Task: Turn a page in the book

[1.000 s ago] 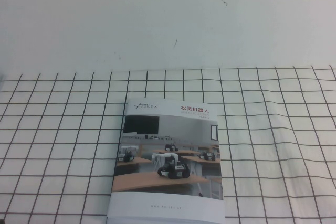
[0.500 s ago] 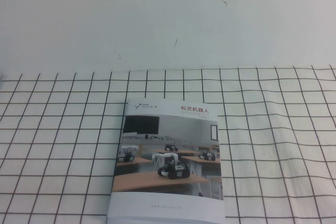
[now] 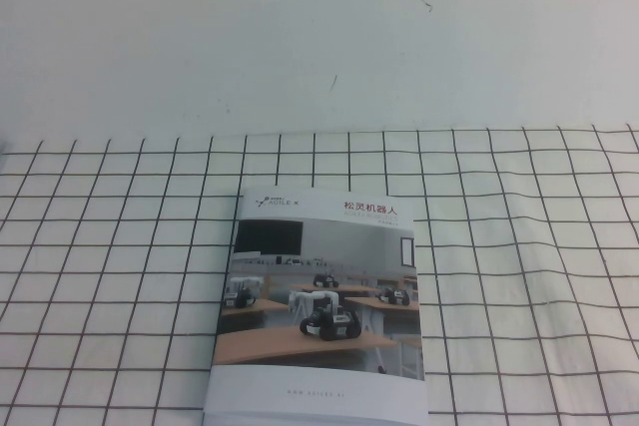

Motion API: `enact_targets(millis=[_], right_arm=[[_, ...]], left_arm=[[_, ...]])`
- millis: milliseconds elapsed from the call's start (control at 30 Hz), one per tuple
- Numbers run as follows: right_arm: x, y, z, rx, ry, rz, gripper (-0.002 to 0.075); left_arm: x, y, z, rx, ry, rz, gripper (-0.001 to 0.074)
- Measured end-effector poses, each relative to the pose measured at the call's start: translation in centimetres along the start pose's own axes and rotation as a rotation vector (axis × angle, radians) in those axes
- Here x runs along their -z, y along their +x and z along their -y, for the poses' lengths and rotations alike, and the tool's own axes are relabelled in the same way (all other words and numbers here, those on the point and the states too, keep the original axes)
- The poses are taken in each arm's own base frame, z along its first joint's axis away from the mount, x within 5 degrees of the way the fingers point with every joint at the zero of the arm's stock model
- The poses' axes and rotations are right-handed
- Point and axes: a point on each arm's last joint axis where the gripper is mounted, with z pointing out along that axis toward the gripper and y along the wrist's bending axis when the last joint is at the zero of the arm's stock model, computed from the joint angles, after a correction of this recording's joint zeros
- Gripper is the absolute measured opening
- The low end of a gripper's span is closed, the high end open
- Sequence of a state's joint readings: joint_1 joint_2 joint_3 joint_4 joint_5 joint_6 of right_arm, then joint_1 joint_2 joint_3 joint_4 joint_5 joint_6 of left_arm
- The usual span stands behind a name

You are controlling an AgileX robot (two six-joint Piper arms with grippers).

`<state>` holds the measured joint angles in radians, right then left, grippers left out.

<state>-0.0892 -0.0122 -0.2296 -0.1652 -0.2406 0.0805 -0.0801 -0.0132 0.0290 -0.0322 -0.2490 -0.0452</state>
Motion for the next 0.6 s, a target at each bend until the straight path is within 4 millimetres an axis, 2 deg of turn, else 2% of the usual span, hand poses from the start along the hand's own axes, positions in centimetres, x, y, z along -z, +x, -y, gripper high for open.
enact_targets(millis=[133,233,367,467,600], right_arm=[[0.1,-1.5,0.5,0.003,0.030,-0.155,0.0001],[0.0,-2.5,0.8,-0.023,0.047,-0.284,0.0001],[-1.3,-3.2,0.6,-0.115,0.028,-0.499,0.0001],[-3.2,-2.9,0.0,-0.132,-0.038,-0.655,0.0001],[-5.8,-0.8,-1.0,-0.180,-0.140,-0.803,0.0001]], left_arm=[[0.0,-0.4,-0.2,0.115,-0.016,0.040,-0.0002],[-0.1,-0.6,-0.2,0.181,-0.021,0.006,-0.0003],[-0.2,-2.8,0.3,0.197,-0.008,-0.115,-0.0003],[-0.8,-4.8,0.7,0.196,-0.003,-0.251,-0.0003],[-2.8,-6.3,1.1,0.243,-0.005,-0.433,-0.0003]])
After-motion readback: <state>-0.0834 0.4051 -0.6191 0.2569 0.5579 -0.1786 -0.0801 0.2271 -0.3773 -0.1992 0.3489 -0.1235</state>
